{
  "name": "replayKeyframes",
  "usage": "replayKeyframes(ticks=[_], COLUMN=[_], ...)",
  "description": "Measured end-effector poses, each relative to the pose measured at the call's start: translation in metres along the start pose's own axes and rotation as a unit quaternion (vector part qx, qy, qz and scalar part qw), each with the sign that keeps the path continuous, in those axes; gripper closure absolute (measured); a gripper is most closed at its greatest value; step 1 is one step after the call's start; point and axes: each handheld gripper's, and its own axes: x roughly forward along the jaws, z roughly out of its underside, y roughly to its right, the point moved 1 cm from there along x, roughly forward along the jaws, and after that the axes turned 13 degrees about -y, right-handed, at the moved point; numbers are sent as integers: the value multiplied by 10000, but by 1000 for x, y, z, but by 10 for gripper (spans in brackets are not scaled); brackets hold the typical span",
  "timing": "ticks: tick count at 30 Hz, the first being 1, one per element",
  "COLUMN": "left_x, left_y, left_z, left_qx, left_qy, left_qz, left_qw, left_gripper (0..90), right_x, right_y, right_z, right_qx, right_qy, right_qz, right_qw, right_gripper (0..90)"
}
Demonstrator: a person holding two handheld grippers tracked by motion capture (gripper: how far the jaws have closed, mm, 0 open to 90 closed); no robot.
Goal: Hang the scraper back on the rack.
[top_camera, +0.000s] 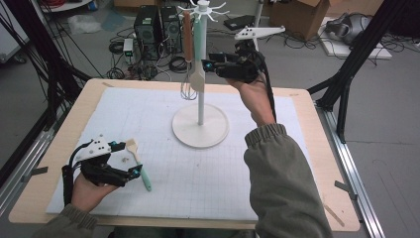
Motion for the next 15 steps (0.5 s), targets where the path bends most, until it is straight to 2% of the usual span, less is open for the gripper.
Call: replayKeyframes(ticks=[7,15], left_x=[-1,-2], left_y=[-2,-5], left_z=[2,3], left_qx=[-22,-63], left_qy=[-4,-9], left_qz=[-34,-78], left_qw=[10000,9999], left_gripper=[18,18], right_x=[-7,-14], right_y=[3,-2], right_z=[9,18], right_qx=[86,97], right_qy=[128,204], right_qz=[-30,-64], right_qw=[9999,9997], right_gripper=[487,408])
